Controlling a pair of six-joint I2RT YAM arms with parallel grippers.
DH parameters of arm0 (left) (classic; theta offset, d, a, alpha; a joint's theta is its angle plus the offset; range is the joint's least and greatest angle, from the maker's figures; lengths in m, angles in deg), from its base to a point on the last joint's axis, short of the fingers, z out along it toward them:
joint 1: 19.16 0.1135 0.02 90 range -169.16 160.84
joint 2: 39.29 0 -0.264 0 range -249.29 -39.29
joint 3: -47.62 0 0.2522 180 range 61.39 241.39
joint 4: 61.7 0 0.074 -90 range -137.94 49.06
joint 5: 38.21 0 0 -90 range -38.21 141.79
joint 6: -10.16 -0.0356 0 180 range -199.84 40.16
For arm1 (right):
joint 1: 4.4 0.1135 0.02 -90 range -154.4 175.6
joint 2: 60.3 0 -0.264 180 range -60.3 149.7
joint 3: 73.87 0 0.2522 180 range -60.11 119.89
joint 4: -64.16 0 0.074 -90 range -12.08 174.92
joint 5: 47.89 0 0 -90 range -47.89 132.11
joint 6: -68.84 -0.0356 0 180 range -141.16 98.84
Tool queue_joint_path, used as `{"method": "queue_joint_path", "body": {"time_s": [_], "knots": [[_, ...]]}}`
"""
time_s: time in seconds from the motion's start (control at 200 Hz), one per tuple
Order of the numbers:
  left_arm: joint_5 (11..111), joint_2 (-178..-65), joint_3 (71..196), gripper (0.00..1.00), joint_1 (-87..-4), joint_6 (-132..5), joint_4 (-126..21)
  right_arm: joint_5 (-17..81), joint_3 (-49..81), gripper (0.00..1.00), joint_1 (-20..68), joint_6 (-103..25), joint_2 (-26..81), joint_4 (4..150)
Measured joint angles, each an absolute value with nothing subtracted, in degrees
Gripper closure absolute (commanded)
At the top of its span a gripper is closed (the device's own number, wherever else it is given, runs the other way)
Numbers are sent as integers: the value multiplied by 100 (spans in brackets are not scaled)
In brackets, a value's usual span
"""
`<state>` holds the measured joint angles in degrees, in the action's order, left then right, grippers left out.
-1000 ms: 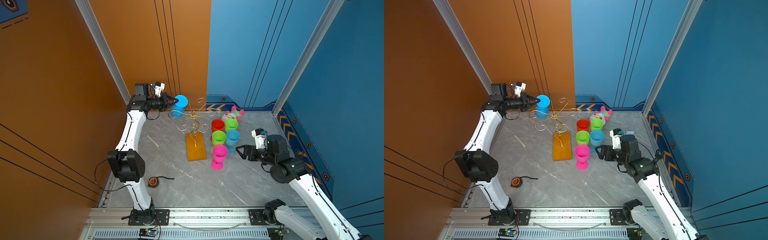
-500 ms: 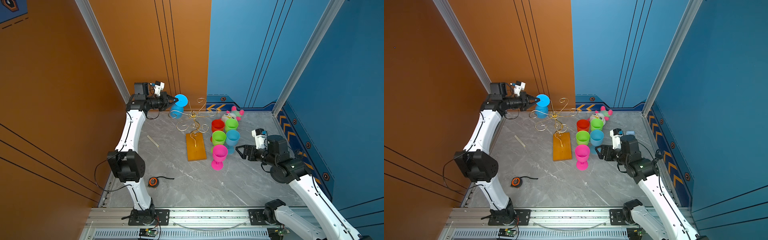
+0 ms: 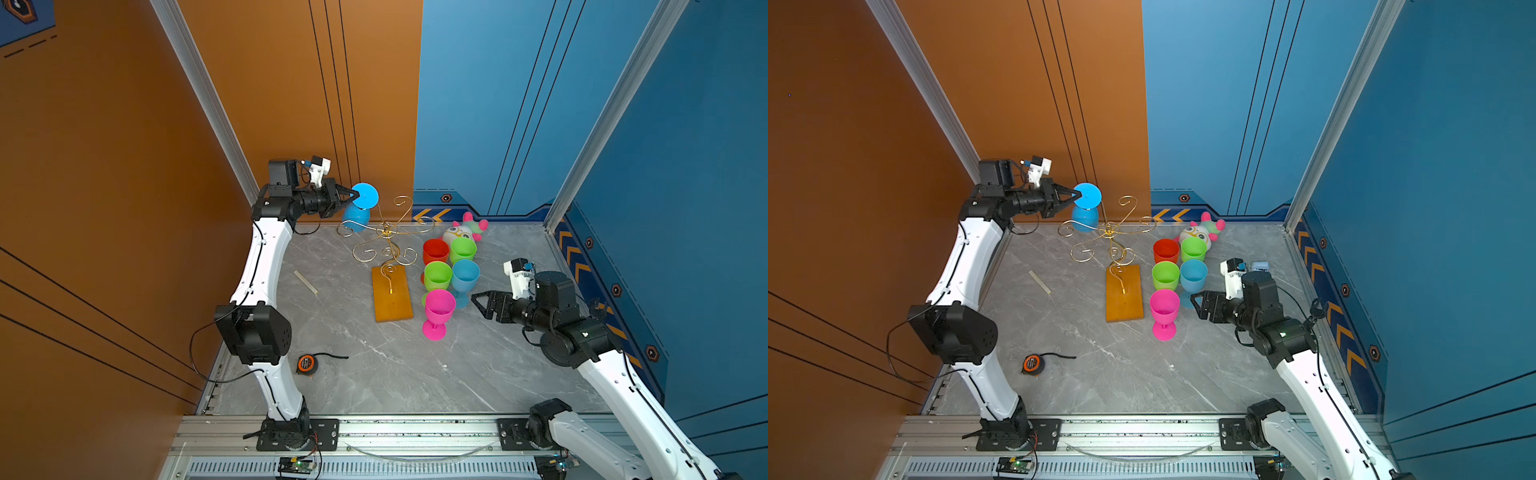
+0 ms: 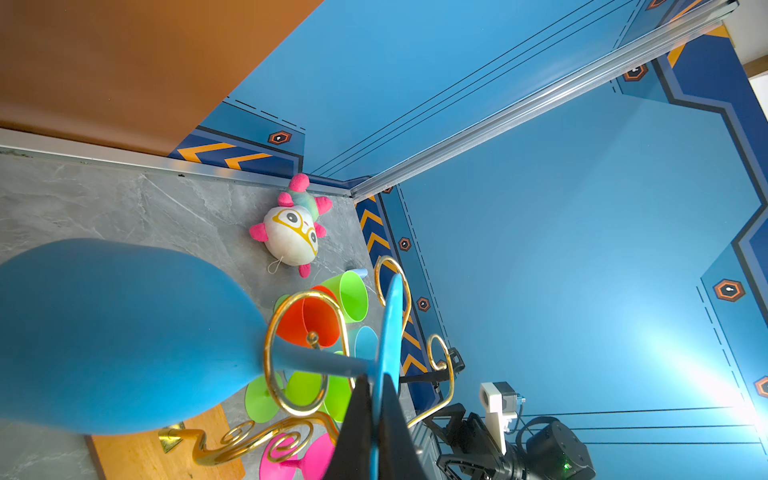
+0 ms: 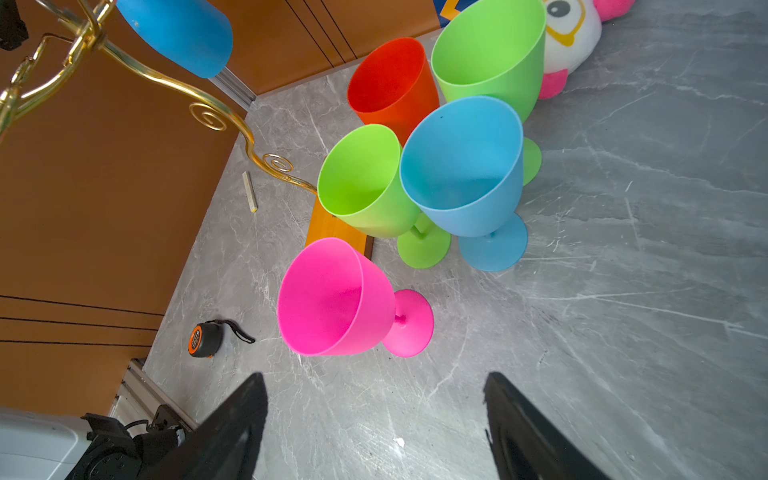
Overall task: Take the wine glass off the wine glass rack
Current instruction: 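Close the left gripper on the foot of the cyan glass on the rack, then pull the cyan glass off the rack hook toward the robot with the left gripper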
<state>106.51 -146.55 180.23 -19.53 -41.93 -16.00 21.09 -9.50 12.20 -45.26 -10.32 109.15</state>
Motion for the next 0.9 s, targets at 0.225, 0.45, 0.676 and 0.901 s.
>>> {"method": "queue_joint_path", "body": {"time_s": [0.225,0.45,0.676,0.901], "knots": [[10579,-14790,18135,100,-2029,-4103,-1602,2059,-970,16,1129,-4526,-1061,10915],[10439,-14904,18231,100,-2114,-4073,-1606,1941,-1027,16,1013,-4526,-1181,10915],[10431,-14904,18237,100,-2226,-4071,-1624,1827,-1040,17,908,-4528,-1262,10915],[10455,-14904,18237,100,-2298,-4073,-1622,1805,-1053,17,895,-4548,-1277,10915]]}}
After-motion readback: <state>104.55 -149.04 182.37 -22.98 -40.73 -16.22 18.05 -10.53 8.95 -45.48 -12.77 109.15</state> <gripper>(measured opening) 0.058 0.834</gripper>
